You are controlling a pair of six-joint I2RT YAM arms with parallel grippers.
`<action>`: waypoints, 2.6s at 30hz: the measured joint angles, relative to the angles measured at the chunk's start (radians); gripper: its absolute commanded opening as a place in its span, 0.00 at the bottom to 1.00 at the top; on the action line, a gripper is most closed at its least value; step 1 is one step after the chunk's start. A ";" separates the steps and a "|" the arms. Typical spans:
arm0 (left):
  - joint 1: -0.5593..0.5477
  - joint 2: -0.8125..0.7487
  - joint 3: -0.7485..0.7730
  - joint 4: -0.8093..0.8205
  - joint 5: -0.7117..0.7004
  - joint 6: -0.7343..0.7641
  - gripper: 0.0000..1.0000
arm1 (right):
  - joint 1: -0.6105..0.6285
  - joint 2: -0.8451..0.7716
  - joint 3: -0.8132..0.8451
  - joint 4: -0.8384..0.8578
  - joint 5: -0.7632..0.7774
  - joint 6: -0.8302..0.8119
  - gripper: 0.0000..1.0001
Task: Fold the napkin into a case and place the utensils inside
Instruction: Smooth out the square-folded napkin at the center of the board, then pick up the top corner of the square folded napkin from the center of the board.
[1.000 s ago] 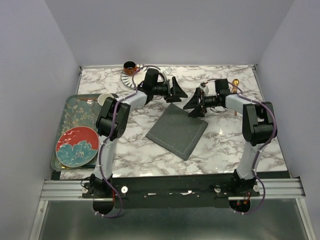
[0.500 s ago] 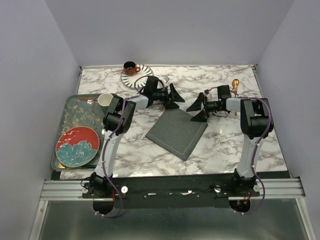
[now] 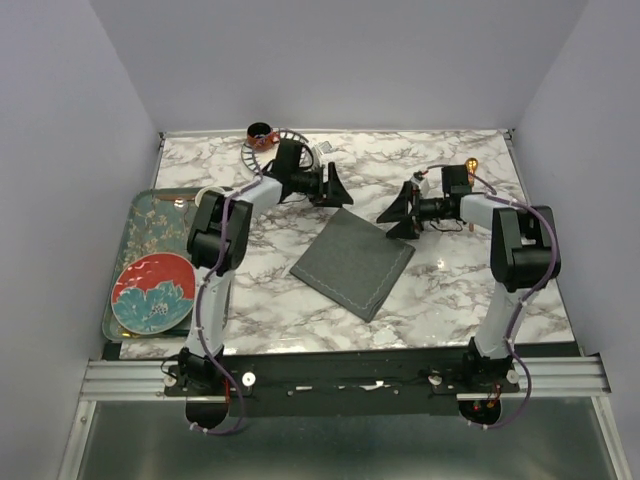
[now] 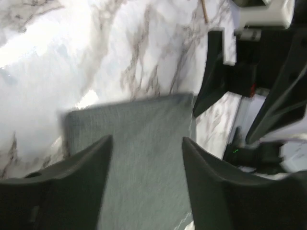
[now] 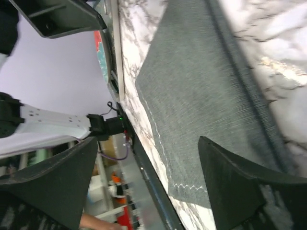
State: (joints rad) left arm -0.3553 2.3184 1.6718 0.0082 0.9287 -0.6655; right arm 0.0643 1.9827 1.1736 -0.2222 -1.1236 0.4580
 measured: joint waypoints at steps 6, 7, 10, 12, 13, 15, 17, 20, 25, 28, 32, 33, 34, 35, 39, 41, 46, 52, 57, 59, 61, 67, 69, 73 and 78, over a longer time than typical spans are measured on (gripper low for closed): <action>-0.019 -0.494 -0.275 -0.279 -0.143 0.619 0.33 | 0.000 -0.188 -0.021 -0.114 0.066 -0.152 0.48; -0.042 -0.592 -0.346 -0.296 -0.176 0.716 0.31 | 0.000 -0.195 -0.019 -0.131 0.081 -0.174 0.47; -0.145 -0.775 -0.527 -0.322 -0.262 0.935 0.28 | 0.002 -0.190 -0.016 -0.188 0.180 -0.253 0.44; -0.274 -0.849 -0.664 -0.315 -0.326 1.033 0.29 | 0.002 -0.173 -0.016 -0.224 0.256 -0.295 0.44; -0.320 -0.858 -0.707 -0.306 -0.341 1.061 0.30 | 0.002 -0.166 -0.016 -0.232 0.279 -0.306 0.44; -0.414 -0.861 -0.795 -0.285 -0.400 1.098 0.33 | 0.002 -0.149 -0.016 -0.244 0.332 -0.326 0.44; -0.516 -0.863 -0.901 -0.219 -0.473 1.129 0.33 | 0.002 -0.121 -0.016 -0.247 0.378 -0.340 0.43; -0.624 -0.863 -0.985 -0.130 -0.547 1.146 0.33 | 0.002 -0.096 -0.016 -0.255 0.423 -0.353 0.41; -0.690 -0.855 -1.010 0.051 -0.628 1.144 0.33 | 0.002 -0.081 -0.015 -0.263 0.459 -0.366 0.38; -0.714 -0.831 -1.010 0.135 -0.646 1.145 0.34 | 0.002 -0.075 -0.015 -0.266 0.462 -0.372 0.38; -0.731 -0.792 -1.008 0.182 -0.652 1.147 0.38 | 0.002 -0.074 -0.015 -0.268 0.462 -0.374 0.38; -0.734 -0.785 -1.007 0.187 -0.652 1.149 0.38 | 0.002 -0.074 -0.015 -0.269 0.462 -0.374 0.38; -0.734 -0.777 -1.002 0.187 -0.651 1.150 0.39 | 0.002 -0.074 -0.015 -0.269 0.462 -0.374 0.38; -0.734 -0.771 -0.997 0.188 -0.651 1.151 0.40 | 0.002 -0.074 -0.015 -0.269 0.462 -0.375 0.38; -0.734 -0.755 -0.978 0.192 -0.642 1.153 0.45 | 0.002 -0.074 -0.015 -0.271 0.462 -0.381 0.38; -0.735 -0.751 -0.971 0.191 -0.635 1.153 0.47 | 0.002 -0.074 -0.015 -0.272 0.462 -0.381 0.38; -0.741 -0.732 -0.953 0.182 -0.598 1.157 0.46 | 0.002 -0.074 -0.015 -0.274 0.462 -0.381 0.38; -0.742 -0.726 -0.948 0.166 -0.575 1.164 0.45 | 0.002 -0.074 -0.015 -0.274 0.462 -0.381 0.38; -0.742 -0.726 -0.948 0.159 -0.571 1.168 0.35 | 0.002 -0.074 -0.015 -0.274 0.462 -0.381 0.38; -0.742 -0.726 -0.948 0.158 -0.571 1.167 0.29 | 0.002 -0.074 -0.015 -0.274 0.462 -0.381 0.38; -0.742 -0.726 -0.948 0.157 -0.571 1.165 0.25 | 0.002 -0.074 -0.015 -0.274 0.463 -0.381 0.38; -0.743 -0.726 -0.948 0.158 -0.576 1.157 0.04 | 0.002 -0.074 -0.015 -0.274 0.463 -0.381 0.38; -0.742 -0.726 -0.948 0.158 -0.576 1.154 0.00 | 0.002 -0.074 -0.015 -0.274 0.463 -0.381 0.38; -0.732 -0.729 -0.948 0.156 -0.575 1.153 0.00 | 0.002 -0.074 -0.015 -0.274 0.464 -0.381 0.38; -0.681 -0.751 -0.938 0.123 -0.552 1.154 0.00 | 0.002 -0.079 -0.015 -0.283 0.465 -0.381 0.38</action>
State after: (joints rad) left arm -1.0359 1.5677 0.7334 0.1314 0.3771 0.4885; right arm 0.0662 1.9038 1.1584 -0.5056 -0.6586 0.0769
